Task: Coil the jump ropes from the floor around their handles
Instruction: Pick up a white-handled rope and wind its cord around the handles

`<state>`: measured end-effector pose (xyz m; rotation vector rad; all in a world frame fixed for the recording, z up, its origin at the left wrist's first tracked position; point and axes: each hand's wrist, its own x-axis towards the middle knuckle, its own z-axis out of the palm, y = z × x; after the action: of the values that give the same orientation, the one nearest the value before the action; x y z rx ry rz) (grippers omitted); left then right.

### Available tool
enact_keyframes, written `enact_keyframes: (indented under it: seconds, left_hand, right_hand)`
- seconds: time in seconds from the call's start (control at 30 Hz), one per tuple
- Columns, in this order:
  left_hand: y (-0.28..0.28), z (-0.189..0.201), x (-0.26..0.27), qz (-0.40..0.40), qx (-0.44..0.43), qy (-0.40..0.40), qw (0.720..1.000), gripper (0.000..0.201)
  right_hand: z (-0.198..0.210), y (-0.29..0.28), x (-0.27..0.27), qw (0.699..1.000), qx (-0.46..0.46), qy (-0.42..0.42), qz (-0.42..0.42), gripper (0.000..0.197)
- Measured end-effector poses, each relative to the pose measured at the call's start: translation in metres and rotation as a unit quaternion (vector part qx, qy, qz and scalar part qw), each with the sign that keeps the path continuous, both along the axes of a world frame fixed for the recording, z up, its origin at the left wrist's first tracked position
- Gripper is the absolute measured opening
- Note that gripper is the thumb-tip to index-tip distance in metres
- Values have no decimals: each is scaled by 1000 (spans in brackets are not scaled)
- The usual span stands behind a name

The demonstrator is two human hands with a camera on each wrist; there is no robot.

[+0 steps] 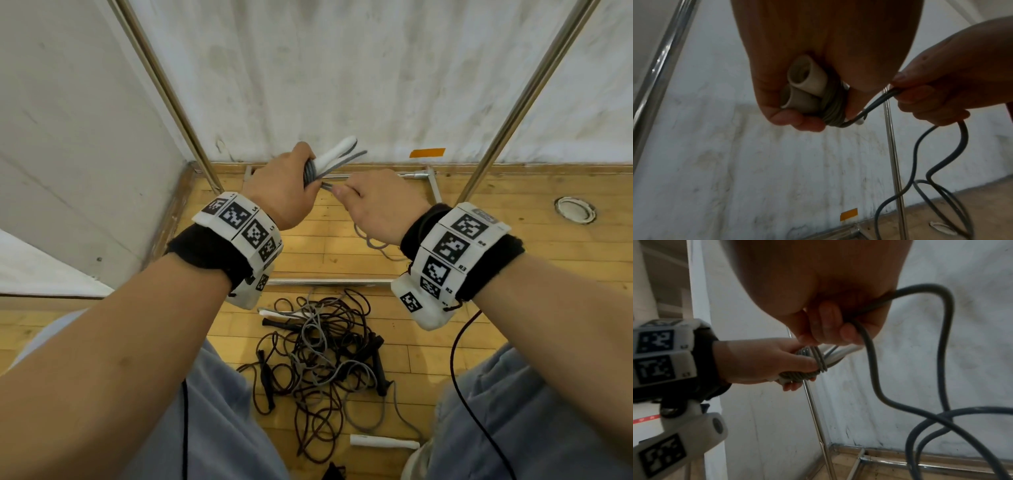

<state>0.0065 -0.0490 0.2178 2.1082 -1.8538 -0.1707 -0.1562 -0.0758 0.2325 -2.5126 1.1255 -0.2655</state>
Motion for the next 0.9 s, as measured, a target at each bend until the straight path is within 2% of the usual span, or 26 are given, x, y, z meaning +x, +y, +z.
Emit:
enact_keyframes:
  seconds: [0.2,0.33,0.4,0.5,0.57,0.7,0.83,0.9]
  left_hand:
    - [-3,-5,-3,-20,75,-43,996,25]
    - [2,-9,-16,-61,89,-91,990,14]
    - [5,-8,-21,-73,73,-110,989,16]
    - [9,-5,-24,-82,47,-108,990,32]
    - [10,-4,-25,-90,36,-97,990,30]
    - [15,3,-26,-128,24,-59,990,19]
    - [21,11,-25,-159,11,-12,987,13]
    - [24,15,-24,-168,-2,30,985,15]
  right_hand:
    - [7,-1,-11,999,5,43,14,35]
    - [10,-6,-15,1000,-16,1,0,23]
    - [11,-10,-18,998,-37,-41,-27,27]
    - [11,-15,-22,995,-55,-71,-54,33]
    - [12,-20,-25,992,-51,-89,-71,39]
    - [11,-33,-31,984,9,-138,-113,54]
    - [11,-37,-35,978,120,-142,-94,47]
    - [12,-38,-37,968,176,-155,-91,51]
